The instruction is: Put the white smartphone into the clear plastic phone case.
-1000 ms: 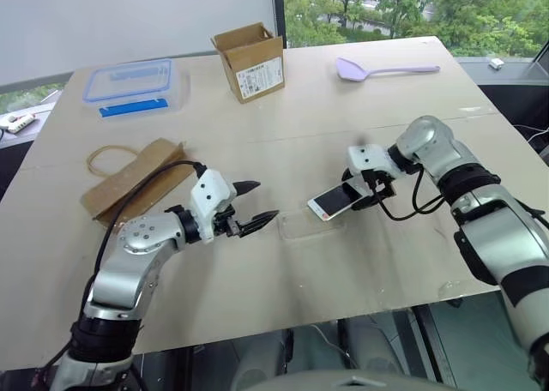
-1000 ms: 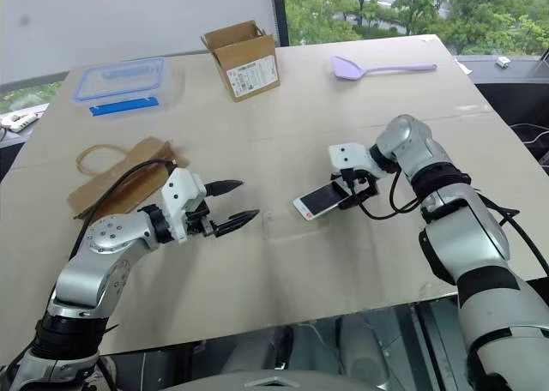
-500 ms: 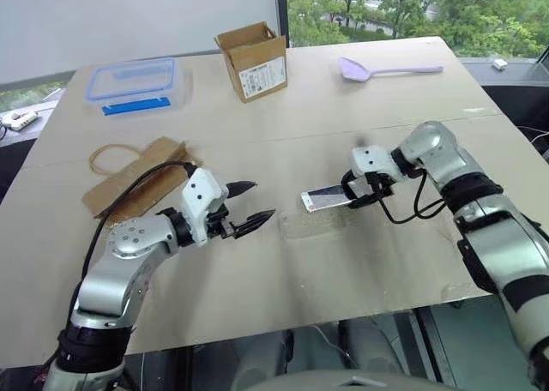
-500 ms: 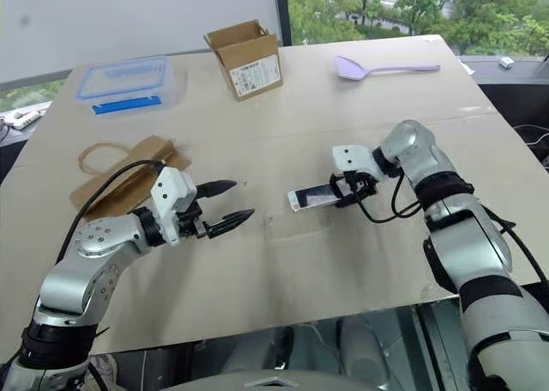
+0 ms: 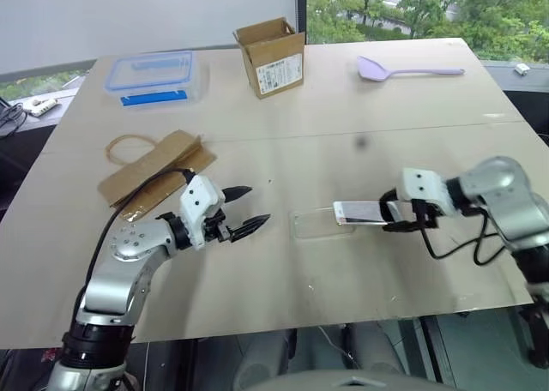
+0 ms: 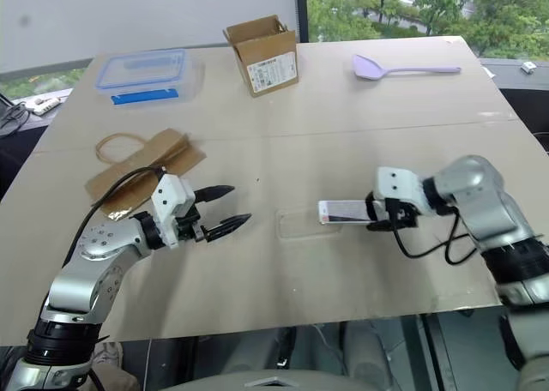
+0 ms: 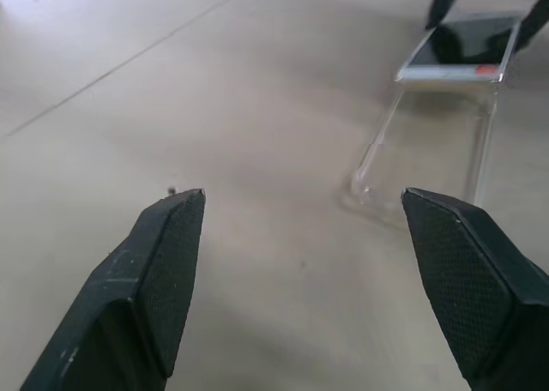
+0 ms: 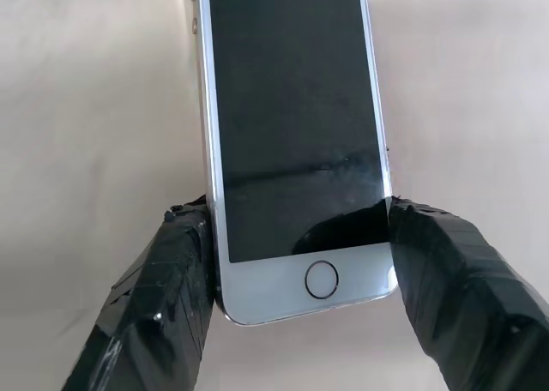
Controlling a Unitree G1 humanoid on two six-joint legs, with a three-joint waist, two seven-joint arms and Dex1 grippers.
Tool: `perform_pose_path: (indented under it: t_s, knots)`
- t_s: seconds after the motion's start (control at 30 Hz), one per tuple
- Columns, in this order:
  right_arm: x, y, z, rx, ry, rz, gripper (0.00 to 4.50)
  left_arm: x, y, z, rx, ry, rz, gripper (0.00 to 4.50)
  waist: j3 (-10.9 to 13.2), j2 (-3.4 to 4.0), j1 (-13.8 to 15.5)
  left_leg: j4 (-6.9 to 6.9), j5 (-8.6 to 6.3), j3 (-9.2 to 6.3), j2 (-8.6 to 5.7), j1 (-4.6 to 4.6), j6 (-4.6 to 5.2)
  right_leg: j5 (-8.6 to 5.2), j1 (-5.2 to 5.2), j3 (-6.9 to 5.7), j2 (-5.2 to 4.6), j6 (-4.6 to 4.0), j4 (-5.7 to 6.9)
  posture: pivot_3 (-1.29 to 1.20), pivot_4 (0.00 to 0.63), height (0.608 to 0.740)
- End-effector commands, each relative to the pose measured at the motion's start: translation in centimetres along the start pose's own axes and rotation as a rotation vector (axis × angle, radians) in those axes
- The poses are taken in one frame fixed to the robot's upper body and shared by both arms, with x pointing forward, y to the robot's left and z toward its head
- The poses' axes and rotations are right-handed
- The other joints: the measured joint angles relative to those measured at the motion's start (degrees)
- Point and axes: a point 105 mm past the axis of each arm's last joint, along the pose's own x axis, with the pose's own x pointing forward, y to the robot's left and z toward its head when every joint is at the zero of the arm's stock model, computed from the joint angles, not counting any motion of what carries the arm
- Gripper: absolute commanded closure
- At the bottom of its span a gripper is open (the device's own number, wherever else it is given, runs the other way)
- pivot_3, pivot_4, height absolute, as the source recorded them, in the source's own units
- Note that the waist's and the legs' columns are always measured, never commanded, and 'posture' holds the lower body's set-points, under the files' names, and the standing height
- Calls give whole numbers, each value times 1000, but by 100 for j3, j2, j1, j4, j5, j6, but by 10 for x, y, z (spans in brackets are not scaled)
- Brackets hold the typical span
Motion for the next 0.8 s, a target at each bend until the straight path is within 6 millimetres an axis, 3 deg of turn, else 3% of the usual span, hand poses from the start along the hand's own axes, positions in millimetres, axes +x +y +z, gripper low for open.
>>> perform_pose_path:
  t_s: [0.03, 0.13, 0.27, 0.43, 0.8]
  knots:
    - [-7, 10, 16, -1, -21, -69, 1887, -2, 0, 4, 32, -20, -5, 726, 0, -1, -19, 0, 0, 3, 2, 4, 0, 0, 1, 3, -8, 0, 4, 0, 150, 740]
    - [-4, 21, 20, 89, -58, -75, 1887, 0, 2, 1, 38, -18, -15, 726, 0, 0, -15, 0, 0, 3, 4, 9, 0, 0, 1, 2, -7, 0, 13, 0, 150, 740]
    - [-2, 21, 17, 156, -68, -137, 20, 1, 6, -1, 47, -17, -28, 726, 0, -3, 8, 3, 0, 3, -1, 12, 1, 1, 9, -1, 3, 1, 13, 0, 150, 740]
    - [2, 22, 21, 234, -112, -122, 20, 1, 7, -5, 53, -13, -41, 726, 0, -4, 5, 3, 1, 1, -1, 11, 0, 1, 11, -3, 2, 1, 10, 0, 150, 740]
    - [20, 34, 28, 29, -99, 1, 20, -4, 7, -11, 58, -7, -38, 726, 0, -4, -6, 2, 0, 2, 0, 12, 1, 1, 10, -3, 4, 1, 9, 0, 150, 740]
